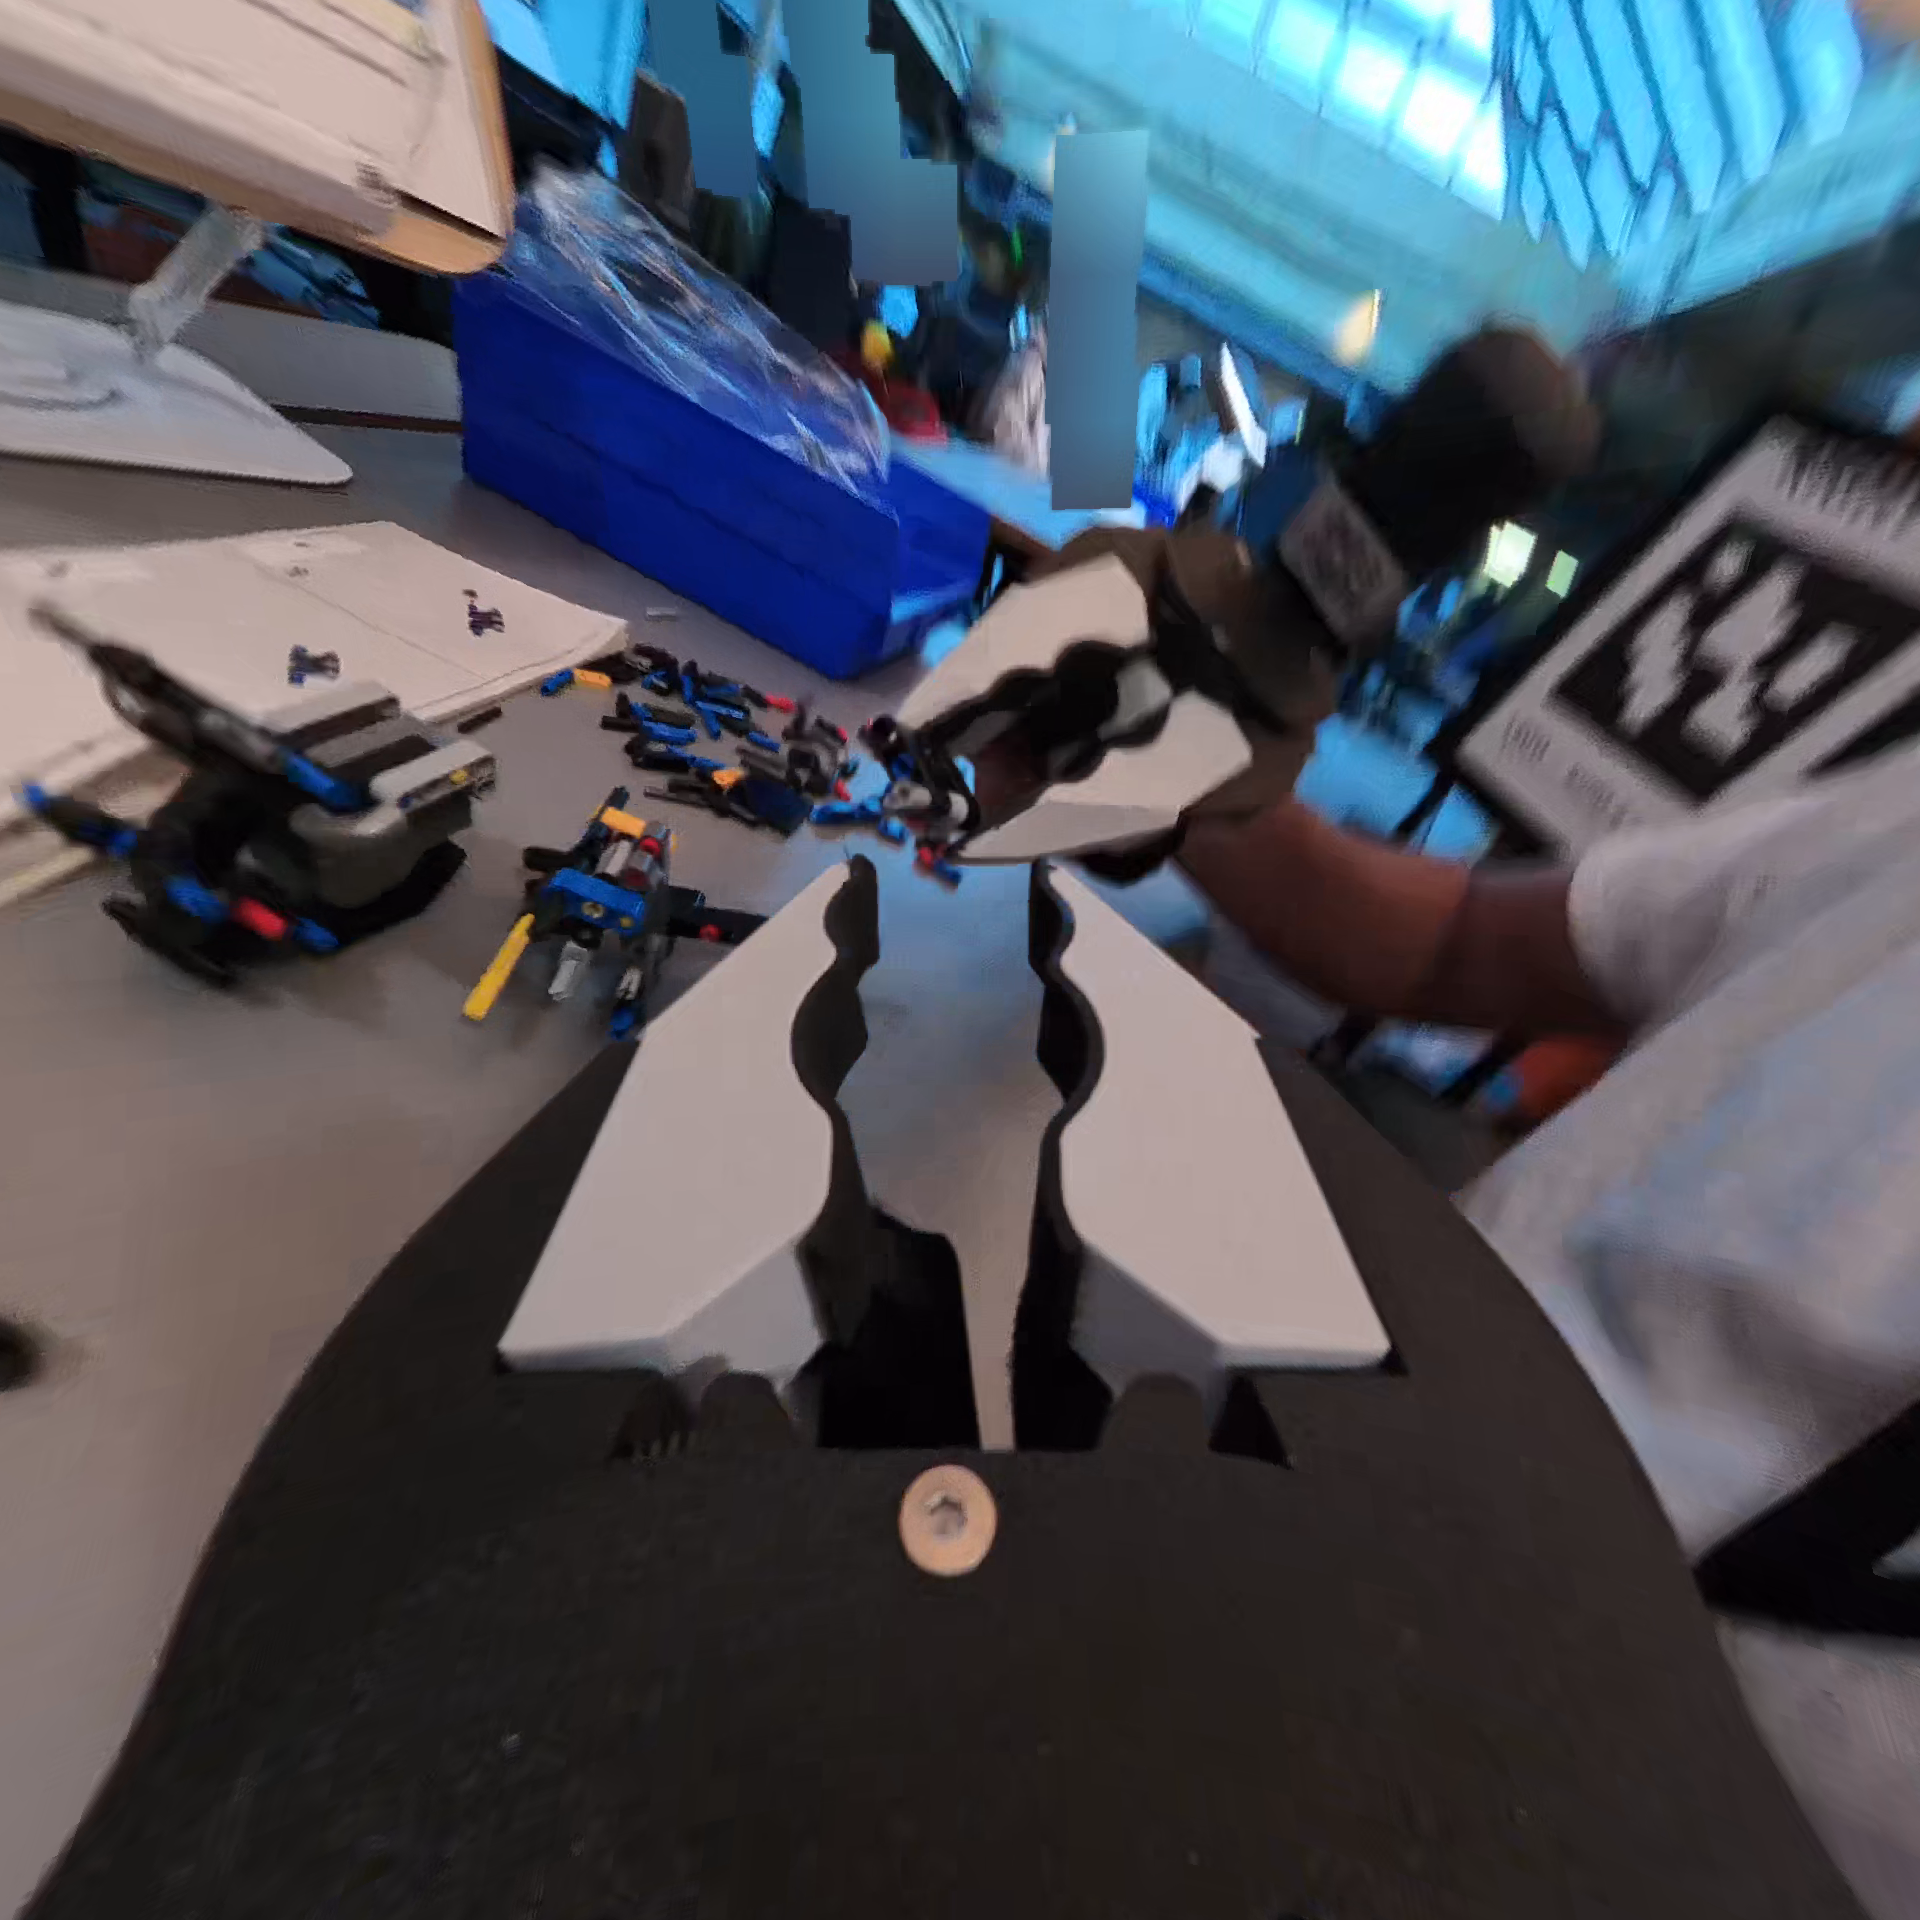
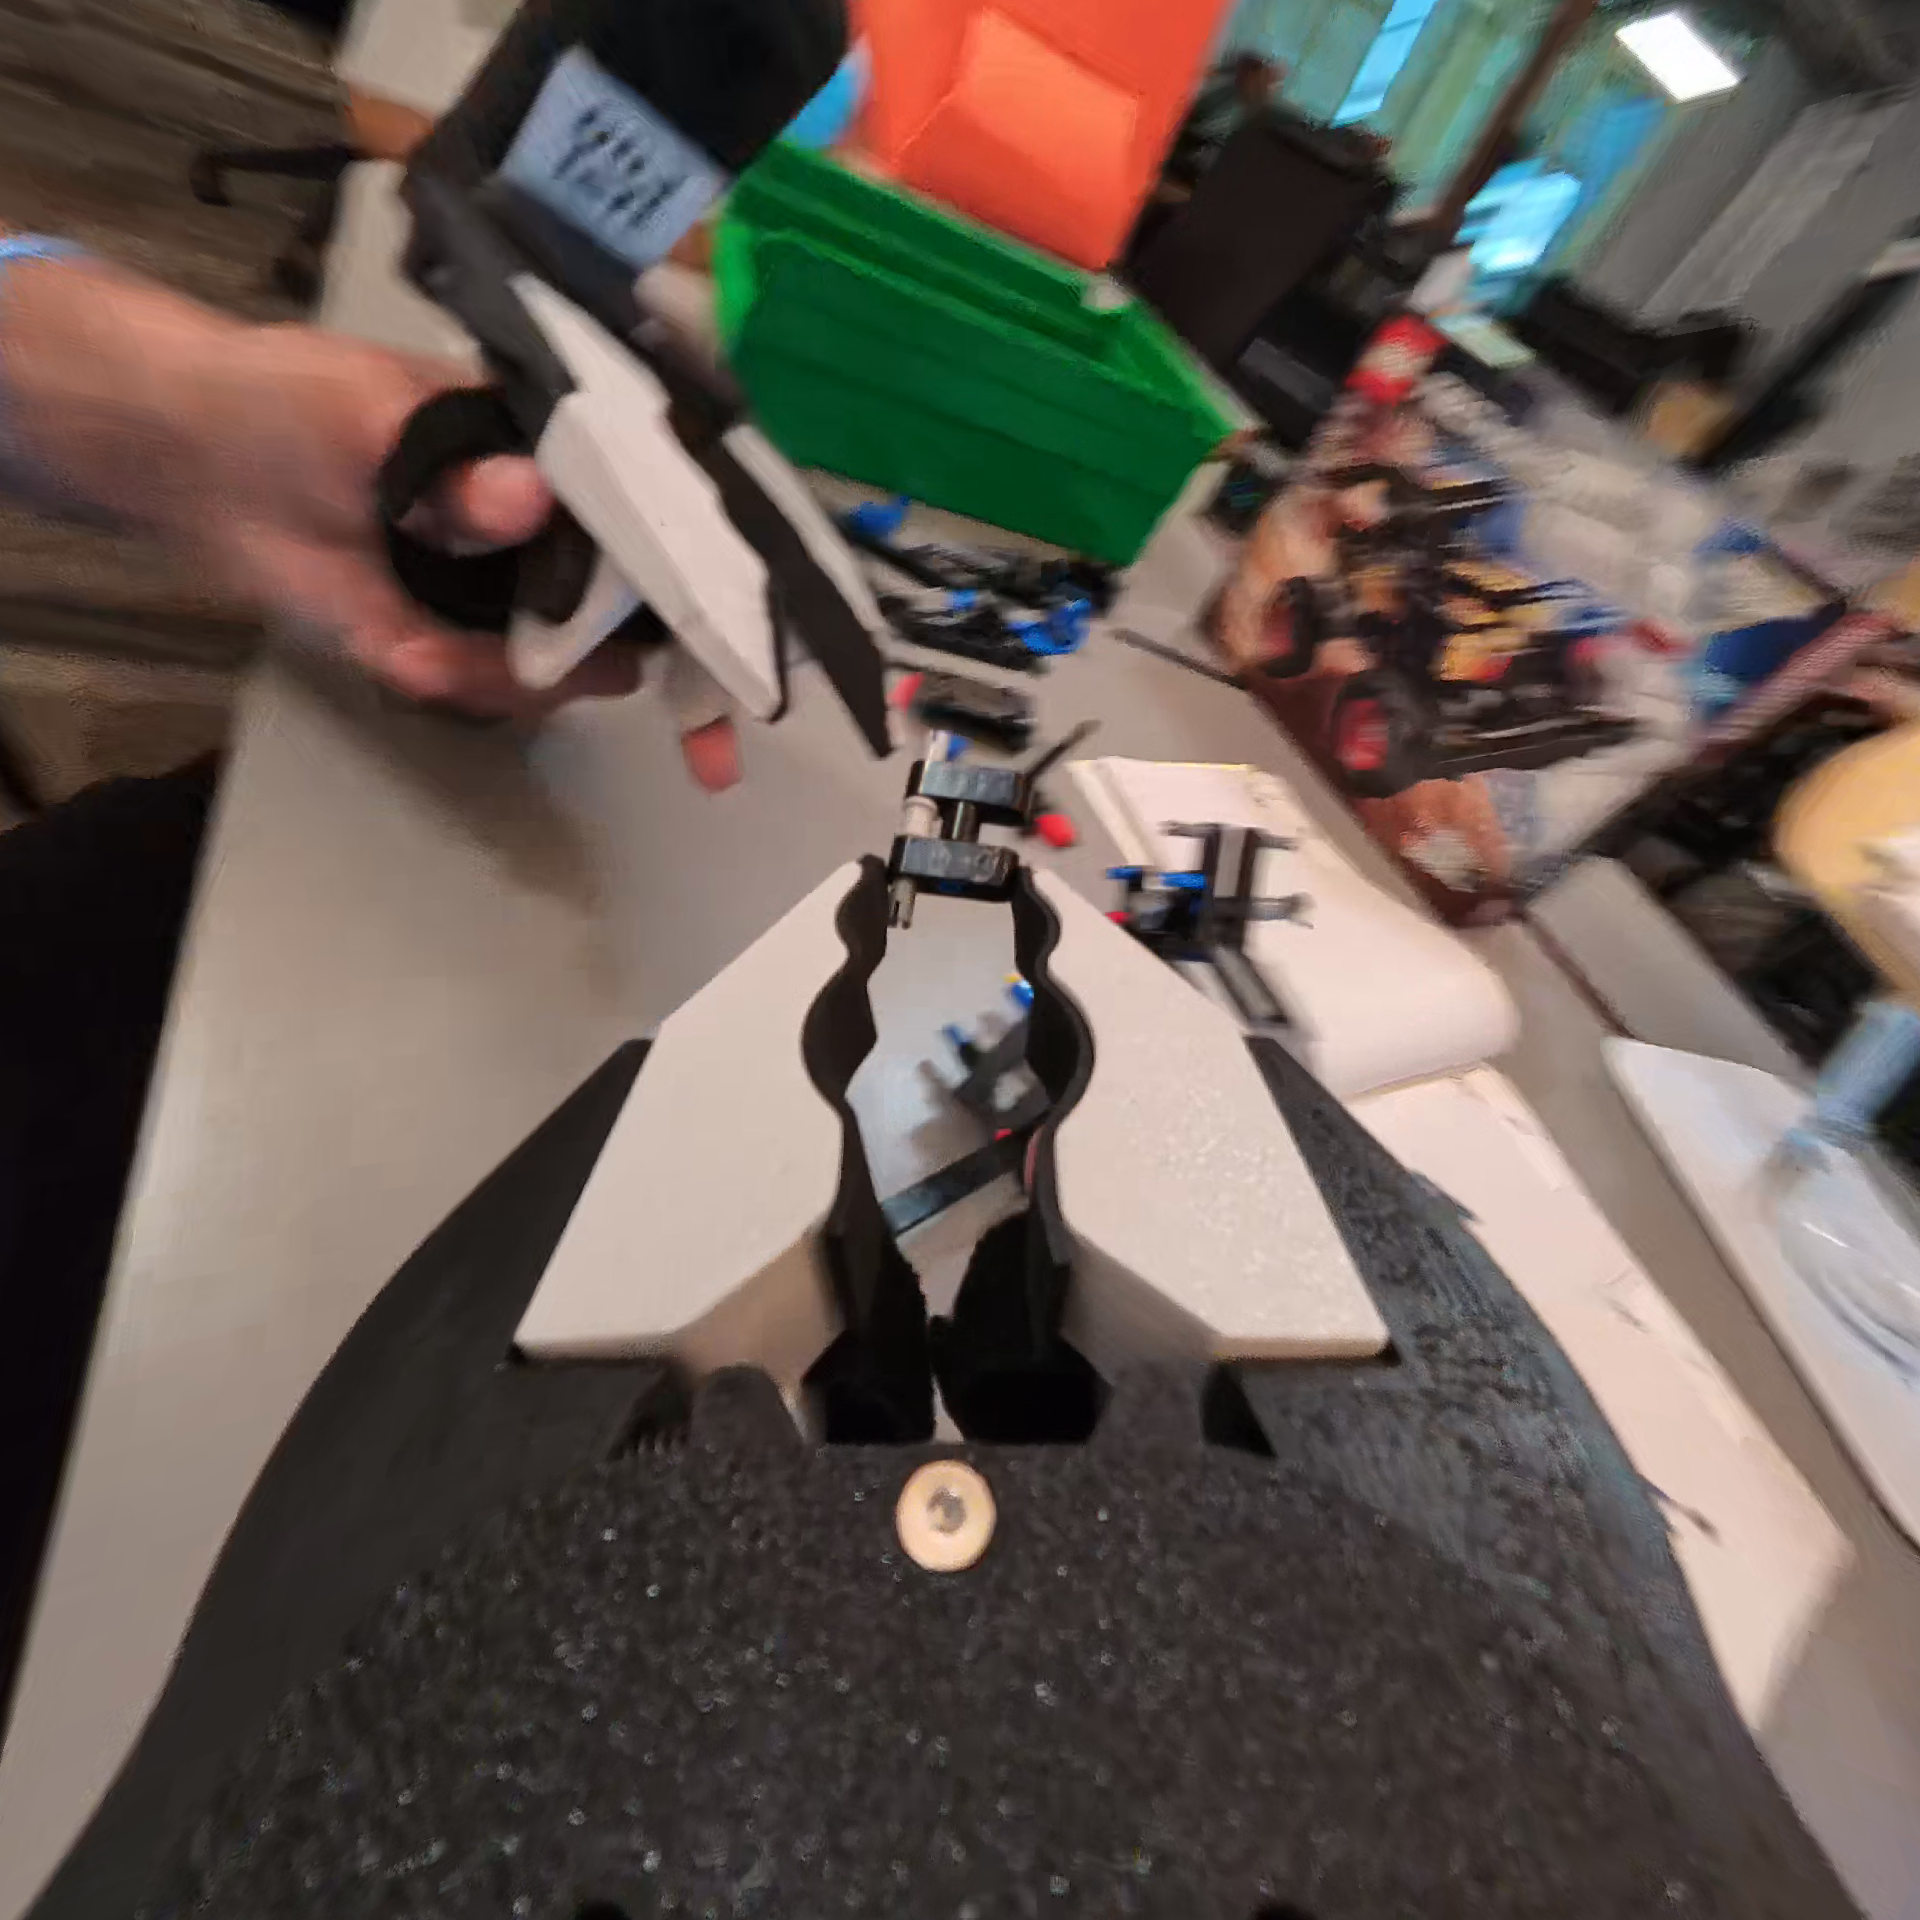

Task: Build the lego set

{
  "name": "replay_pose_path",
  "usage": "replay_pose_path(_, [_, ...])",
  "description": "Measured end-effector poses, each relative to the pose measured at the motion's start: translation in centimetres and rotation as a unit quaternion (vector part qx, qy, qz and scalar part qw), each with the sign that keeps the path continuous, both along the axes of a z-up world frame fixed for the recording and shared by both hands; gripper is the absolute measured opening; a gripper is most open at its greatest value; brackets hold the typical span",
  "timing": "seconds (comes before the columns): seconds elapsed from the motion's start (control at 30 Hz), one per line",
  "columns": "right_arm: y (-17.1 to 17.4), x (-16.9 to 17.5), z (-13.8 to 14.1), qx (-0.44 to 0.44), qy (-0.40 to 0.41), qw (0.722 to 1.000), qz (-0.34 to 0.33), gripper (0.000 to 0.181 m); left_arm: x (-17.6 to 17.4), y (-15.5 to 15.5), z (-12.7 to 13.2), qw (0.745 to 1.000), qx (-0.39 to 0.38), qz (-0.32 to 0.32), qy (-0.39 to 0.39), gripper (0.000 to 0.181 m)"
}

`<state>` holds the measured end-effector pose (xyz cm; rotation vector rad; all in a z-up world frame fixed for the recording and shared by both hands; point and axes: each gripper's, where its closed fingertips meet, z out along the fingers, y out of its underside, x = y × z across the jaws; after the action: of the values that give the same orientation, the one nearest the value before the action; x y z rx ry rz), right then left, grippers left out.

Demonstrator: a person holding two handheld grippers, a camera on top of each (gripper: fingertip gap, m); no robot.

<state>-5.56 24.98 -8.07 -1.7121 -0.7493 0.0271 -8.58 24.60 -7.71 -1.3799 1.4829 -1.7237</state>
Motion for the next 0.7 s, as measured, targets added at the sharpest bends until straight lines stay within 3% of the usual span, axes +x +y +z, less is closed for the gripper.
replay_pose_path(0.03, [-0.5,-0.7,-0.6,-0.026,0.003,0.999,0.048,0.023,0.0,-0.2,-0.8,0.998,0.067,-0.012,0.017,0.027])
replay_pose_path(0.13, [-1.5,-1.7,-1.8,-0.084,0.014,0.986,0.145,0.023,-0.2,-0.9,-3.1,0.969,0.232,-0.064,0.058,0.028])
replay_pose_path(0.23, [-2.1,-2.2,-2.5,-0.14,0.026,0.968,0.205,0.023,-0.1,-1.3,-4.1,0.938,0.329,-0.091,0.062,0.021])
replay_pose_path(0.27, [-2.1,-2.2,-2.6,-0.149,0.023,0.965,0.213,0.023,-0.1,-1.4,-4.2,0.932,0.343,-0.097,0.061,0.014])
replay_pose_path(0.47, [-1.9,-1.9,-4.1,-0.179,-0.018,0.958,0.224,0.023,-0.2,-1.7,-4.6,0.933,0.337,-0.108,0.066,0.013])
replay_pose_path(0.7, [-1.6,-1.9,-4.6,-0.176,-0.024,0.962,0.206,0.023,0.4,-1.4,-4.9,0.931,0.36,-0.05,0.036,0.001])
